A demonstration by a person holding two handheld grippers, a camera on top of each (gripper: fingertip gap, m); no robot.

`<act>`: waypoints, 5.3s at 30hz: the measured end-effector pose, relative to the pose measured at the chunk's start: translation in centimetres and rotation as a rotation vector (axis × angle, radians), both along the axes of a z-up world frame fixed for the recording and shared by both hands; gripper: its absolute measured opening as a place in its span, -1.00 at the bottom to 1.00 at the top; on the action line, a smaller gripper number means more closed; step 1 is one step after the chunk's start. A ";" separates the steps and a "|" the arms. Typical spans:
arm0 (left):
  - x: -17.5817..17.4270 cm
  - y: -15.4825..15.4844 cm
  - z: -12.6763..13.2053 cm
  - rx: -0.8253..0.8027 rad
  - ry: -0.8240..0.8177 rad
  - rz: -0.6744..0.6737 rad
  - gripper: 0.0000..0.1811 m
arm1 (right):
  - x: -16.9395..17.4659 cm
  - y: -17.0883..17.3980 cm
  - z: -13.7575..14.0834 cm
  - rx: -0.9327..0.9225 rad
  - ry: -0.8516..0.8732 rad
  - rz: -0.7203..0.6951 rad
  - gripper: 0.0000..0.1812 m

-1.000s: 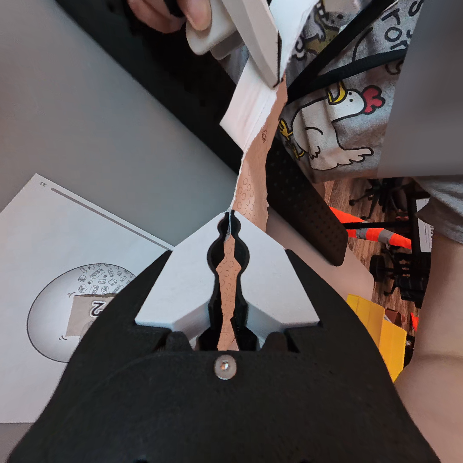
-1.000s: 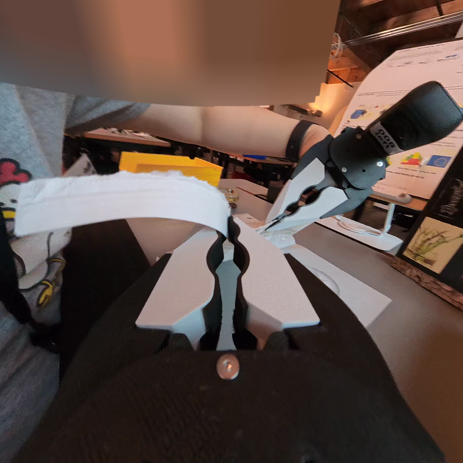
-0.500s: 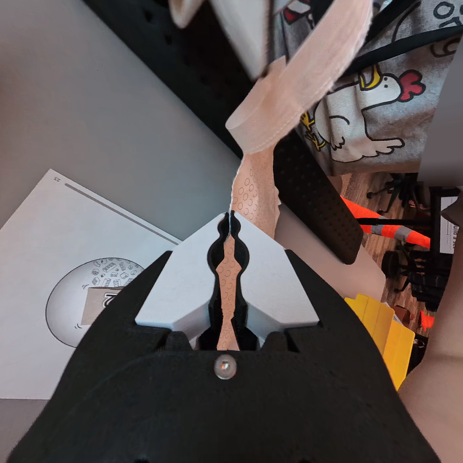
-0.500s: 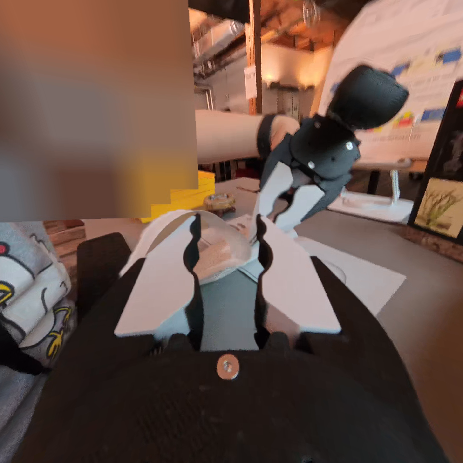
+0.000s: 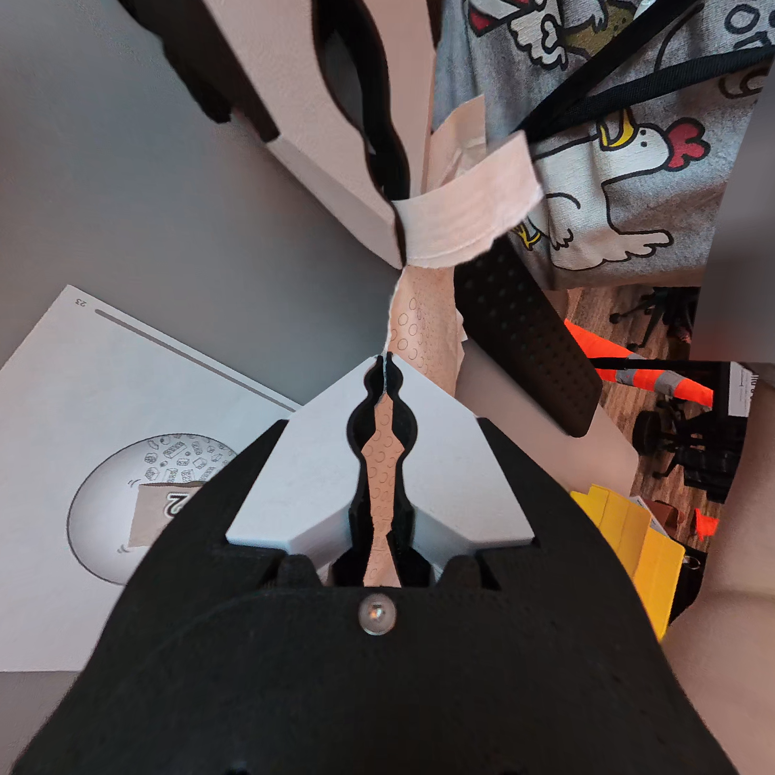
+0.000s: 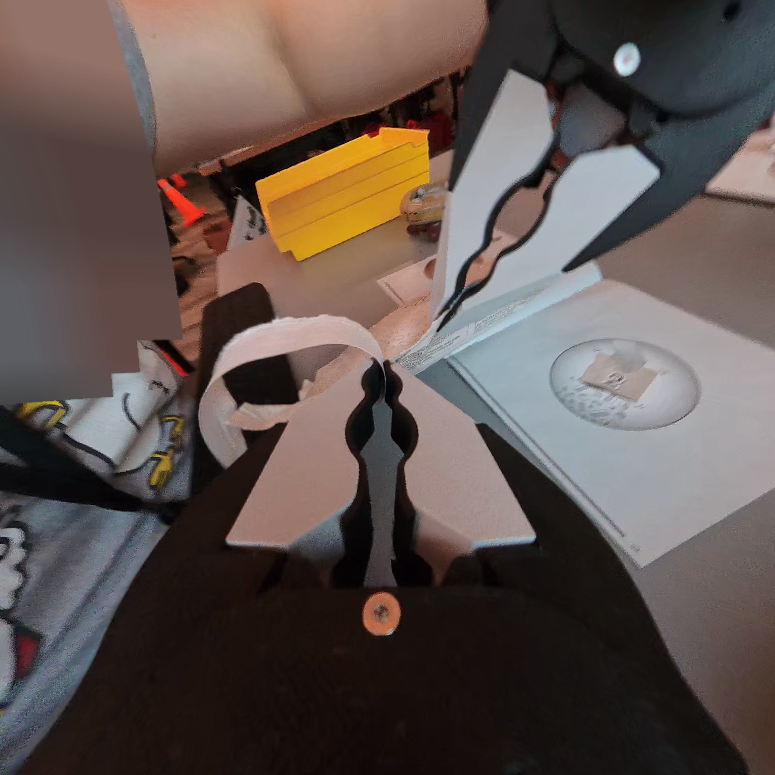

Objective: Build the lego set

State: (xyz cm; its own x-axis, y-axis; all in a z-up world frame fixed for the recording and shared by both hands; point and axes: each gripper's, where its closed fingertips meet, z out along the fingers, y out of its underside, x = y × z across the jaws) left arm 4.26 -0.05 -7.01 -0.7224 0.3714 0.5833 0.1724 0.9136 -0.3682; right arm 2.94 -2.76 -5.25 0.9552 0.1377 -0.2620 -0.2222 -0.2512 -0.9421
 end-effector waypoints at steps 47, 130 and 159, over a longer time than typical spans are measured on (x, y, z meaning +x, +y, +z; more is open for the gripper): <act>-0.9 -0.4 -0.4 0.050 0.035 -0.039 -1.00 | -1.4 -1.4 -0.1 -0.031 0.278 -0.008 -0.93; -1.2 -2.2 3.3 -0.215 0.206 0.105 -0.94 | -3.0 -1.7 4.2 0.353 -0.519 -0.366 -1.00; -6.0 -4.2 1.8 -0.154 0.204 0.005 -1.00 | -2.7 -3.7 3.3 0.265 -0.607 -0.504 -1.00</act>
State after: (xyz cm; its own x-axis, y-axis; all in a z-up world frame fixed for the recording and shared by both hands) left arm -1.71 -4.25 -5.24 -0.5975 0.4640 0.6540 0.0757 0.8446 -0.5300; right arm 0.22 -6.49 -1.96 0.8837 -0.3597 0.2995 0.3170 -0.0110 -0.9484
